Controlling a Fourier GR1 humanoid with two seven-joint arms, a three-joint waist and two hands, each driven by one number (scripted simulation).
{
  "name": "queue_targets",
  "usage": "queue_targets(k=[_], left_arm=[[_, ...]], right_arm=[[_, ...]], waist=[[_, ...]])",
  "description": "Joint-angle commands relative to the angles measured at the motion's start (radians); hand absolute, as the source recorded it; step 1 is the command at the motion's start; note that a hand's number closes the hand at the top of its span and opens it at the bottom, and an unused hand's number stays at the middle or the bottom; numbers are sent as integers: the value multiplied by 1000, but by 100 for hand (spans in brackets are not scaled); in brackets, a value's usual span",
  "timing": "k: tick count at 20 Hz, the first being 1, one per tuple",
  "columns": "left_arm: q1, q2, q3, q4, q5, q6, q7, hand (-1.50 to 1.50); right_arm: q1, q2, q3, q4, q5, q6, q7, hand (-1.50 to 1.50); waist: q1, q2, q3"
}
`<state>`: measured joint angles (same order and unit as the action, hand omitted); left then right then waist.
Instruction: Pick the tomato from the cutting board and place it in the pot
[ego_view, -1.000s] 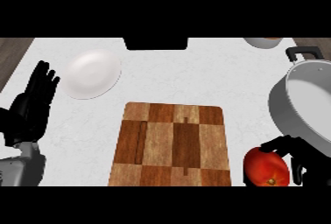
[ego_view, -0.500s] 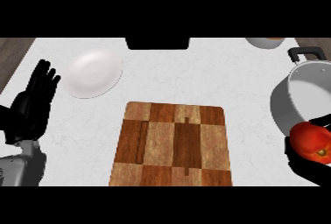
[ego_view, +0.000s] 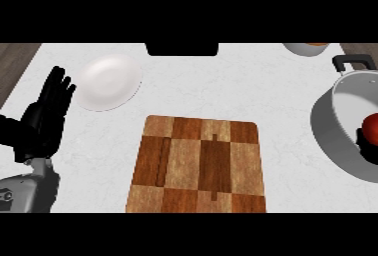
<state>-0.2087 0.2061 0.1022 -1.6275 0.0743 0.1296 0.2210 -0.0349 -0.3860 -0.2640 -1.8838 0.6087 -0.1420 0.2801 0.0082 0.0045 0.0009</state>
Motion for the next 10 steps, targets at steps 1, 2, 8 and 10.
queue_targets(k=[1, 2, 8, 10], left_arm=[[-29, 2, 7, 5, 8, 2, 20, 0], [-37, 6, 13, -6, 1, 15, 31, 0], [-6, -22, -1, 18, -14, 7, -15, 0], [-13, -15, 2, 18, -13, 2, -10, 0]], right_arm=[[-30, -91, -24, 155, 203, -71, -39, 150], [-23, -82, -34, 214, 207, -105, -80, 150], [-231, -128, -59, 611, 207, -176, -217, 150], [-281, -137, -76, 784, 186, -225, -315, 150]], waist=[[11, 5, -1], [7, 2, 0], [3, -2, 0], [7, 0, 0]])
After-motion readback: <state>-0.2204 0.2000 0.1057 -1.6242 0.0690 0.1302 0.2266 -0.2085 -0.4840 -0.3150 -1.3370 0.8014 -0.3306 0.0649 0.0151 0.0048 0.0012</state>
